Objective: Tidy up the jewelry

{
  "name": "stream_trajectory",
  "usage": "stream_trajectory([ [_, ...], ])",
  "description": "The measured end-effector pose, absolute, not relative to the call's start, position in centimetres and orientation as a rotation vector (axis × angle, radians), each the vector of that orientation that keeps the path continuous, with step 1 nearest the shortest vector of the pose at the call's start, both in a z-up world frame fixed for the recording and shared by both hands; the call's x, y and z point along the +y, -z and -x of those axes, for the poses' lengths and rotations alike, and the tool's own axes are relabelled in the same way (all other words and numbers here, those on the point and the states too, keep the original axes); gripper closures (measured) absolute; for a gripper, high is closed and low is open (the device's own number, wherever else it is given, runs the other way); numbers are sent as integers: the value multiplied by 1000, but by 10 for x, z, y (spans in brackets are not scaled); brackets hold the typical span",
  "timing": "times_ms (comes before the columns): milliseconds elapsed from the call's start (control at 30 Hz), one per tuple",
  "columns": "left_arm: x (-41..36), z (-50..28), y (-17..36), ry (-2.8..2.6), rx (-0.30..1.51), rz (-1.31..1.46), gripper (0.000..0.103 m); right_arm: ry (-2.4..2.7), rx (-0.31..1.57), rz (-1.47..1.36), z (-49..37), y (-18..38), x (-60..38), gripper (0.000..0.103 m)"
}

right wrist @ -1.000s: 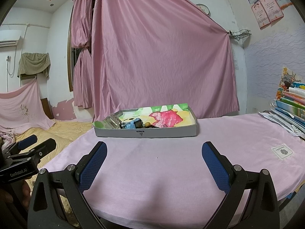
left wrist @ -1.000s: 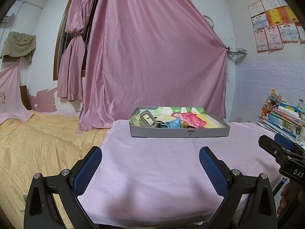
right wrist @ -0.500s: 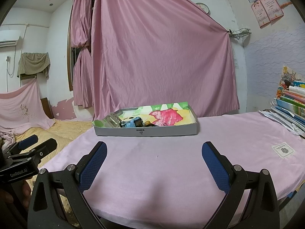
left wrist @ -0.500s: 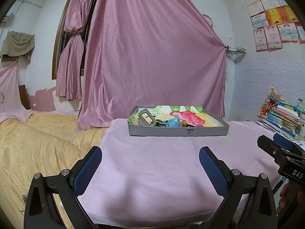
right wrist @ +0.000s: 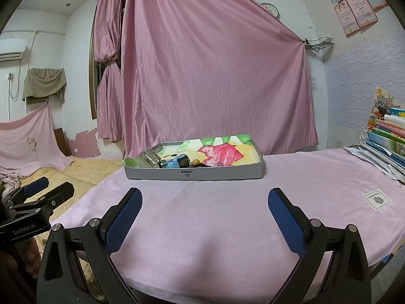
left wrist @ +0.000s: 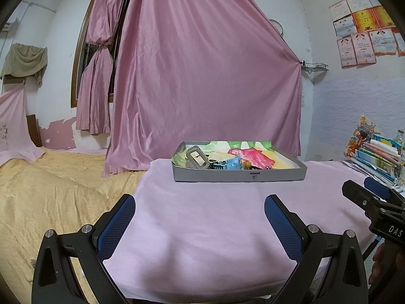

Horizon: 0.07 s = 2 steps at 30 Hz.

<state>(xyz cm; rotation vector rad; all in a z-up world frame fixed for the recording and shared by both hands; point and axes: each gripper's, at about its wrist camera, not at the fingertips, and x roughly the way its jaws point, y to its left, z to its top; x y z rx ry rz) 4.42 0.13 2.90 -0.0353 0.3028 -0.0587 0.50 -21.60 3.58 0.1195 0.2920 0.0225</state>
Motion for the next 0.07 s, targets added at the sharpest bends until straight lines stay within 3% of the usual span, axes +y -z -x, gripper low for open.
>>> stream_trajectory([
  [67,2,-45,-29,63,305,35,0,-22,293,-120,-5,-36,-216,5],
])
